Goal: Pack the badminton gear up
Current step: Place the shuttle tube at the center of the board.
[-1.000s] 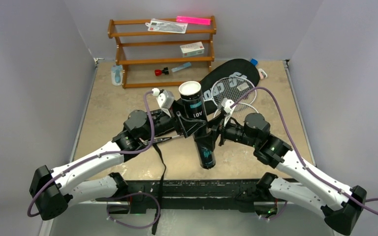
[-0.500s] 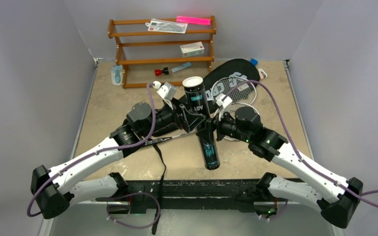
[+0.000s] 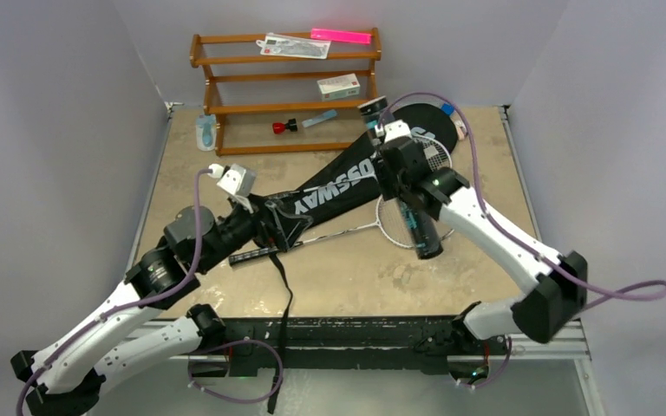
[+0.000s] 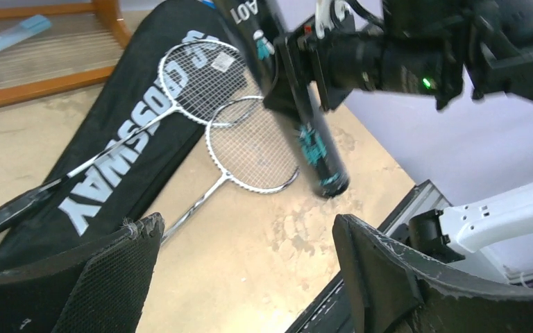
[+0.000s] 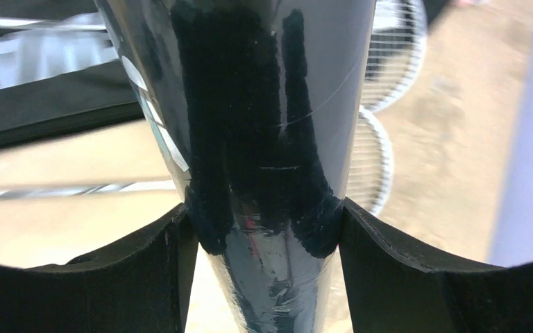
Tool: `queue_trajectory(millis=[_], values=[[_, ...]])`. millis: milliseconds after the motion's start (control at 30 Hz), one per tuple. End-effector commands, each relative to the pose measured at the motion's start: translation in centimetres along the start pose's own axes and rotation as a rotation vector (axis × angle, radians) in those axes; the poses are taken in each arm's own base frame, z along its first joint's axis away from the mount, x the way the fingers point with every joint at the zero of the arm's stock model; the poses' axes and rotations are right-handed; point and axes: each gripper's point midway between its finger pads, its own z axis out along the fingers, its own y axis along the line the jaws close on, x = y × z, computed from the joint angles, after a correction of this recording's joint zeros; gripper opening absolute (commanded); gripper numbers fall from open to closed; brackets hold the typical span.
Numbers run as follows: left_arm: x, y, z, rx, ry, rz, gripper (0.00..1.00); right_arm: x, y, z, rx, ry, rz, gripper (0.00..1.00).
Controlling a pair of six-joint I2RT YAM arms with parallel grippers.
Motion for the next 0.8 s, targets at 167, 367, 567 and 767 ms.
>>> queue_trajectory(millis=[167, 367, 567, 767], values=[[3.6, 1.3, 0.2, -0.011, 0.153, 0.128, 0.93, 4.4, -17.5, 5.1, 0.621, 0.393, -0.026, 0.40], [4.0, 0.0, 1.5, 0.064, 0.217, 0.186, 0.93, 11.1, -24.7, 8.6, 0.779, 0.614, 0.004, 0.47], [4.7, -1.4, 2.4, 0.143, 0.267, 0.193, 0.93, 15.3, -27.0, 11.2, 0.802, 0.685, 0.100, 0.46], [6.3, -0.8, 2.5, 0.112, 0.349, 0.167, 0.94, 15.2, -26.1, 10.6, 0.780, 0.695, 0.225, 0.74]])
